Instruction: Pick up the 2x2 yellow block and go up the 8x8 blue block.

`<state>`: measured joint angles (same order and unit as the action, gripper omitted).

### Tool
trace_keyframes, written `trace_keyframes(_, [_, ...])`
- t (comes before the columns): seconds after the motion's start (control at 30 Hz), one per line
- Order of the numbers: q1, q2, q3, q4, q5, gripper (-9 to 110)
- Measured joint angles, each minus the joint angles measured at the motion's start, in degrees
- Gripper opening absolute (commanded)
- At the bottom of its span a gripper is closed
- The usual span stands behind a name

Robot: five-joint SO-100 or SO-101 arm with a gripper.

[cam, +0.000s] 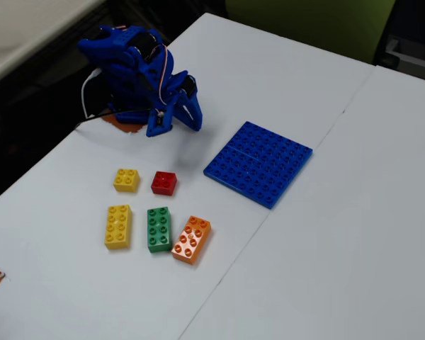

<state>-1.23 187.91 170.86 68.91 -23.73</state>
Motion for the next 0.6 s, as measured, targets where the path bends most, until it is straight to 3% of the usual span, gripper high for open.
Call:
trace_keyframes(0.13, [0.0, 0.0, -3.43, -0.18, -17.93, 0])
trace_keyframes(0.33, [0.0, 0.0, -6.59, 5.01, -52.56, 0])
trace_keyframes(0.6, [2.99, -2.37, -13.1, 6.15, -68.03, 3])
